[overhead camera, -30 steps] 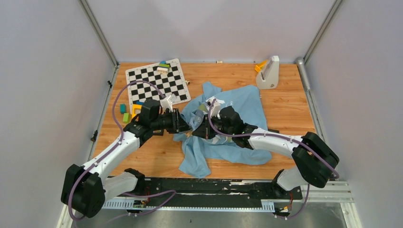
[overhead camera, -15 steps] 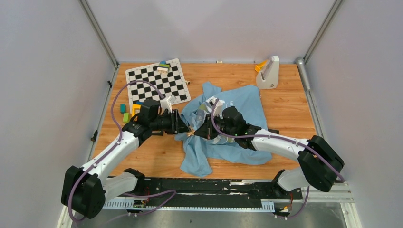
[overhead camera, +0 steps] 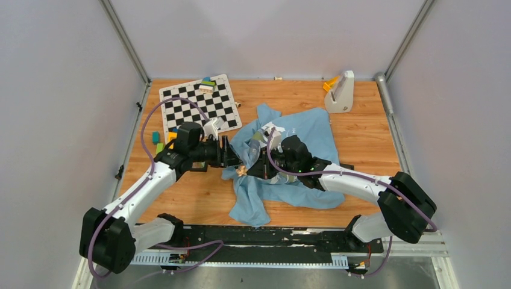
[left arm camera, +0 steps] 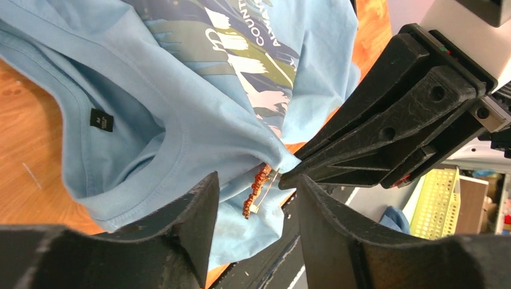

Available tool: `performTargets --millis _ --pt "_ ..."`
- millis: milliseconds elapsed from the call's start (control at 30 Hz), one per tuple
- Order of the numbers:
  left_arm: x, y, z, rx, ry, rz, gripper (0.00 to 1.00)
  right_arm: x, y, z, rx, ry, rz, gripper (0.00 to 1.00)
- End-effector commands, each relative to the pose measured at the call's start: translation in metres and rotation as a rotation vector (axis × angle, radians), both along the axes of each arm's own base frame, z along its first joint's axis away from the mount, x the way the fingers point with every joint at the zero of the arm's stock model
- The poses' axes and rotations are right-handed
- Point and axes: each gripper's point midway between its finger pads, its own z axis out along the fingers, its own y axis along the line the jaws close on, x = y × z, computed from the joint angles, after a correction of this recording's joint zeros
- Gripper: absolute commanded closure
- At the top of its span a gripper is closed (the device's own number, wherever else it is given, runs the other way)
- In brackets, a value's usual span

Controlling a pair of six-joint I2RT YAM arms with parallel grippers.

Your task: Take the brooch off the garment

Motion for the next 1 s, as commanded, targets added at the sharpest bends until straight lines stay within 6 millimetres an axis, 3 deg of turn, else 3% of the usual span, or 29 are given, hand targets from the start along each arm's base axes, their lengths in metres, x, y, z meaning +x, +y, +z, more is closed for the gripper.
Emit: performTargets --millis 0,100,367,500,633,700,833,967 --pt "0.002 -0.008 0.007 -0.039 -0.007 -0.059 0.46 -0.003 0.007 0.034 0.069 -0.067 0.052 1.0" --pt "0.002 -0.012 0.008 -0.058 -0.006 -0.079 0.57 -0.005 0.006 0.035 0.066 -0.066 0.062 1.0" --pt "-0.005 -0.019 0.007 -0.091 0.022 -0.153 0.61 -0.008 0.008 0.038 0.07 -0.065 0.081 1.0" --pt "-0.007 -0.021 0.004 -0.103 0.038 -0.169 0.68 -0.007 0.009 0.039 0.073 -0.065 0.08 1.0" --pt "-0.008 -0.02 0.002 -0.102 0.04 -0.168 0.89 -0.005 0.008 0.04 0.072 -0.066 0.064 1.0" --pt "-0.009 -0.02 0.002 -0.099 0.04 -0.164 0.92 -0.004 0.008 0.039 0.07 -0.065 0.059 1.0" --pt "-0.009 -0.018 0.001 -0.091 0.036 -0.151 0.99 -0.002 0.008 0.04 0.07 -0.058 0.048 0.94" --pt "-0.006 -0.015 0.004 -0.087 0.012 -0.107 1.0 0.001 0.007 0.042 0.079 -0.045 0.015 0.8"
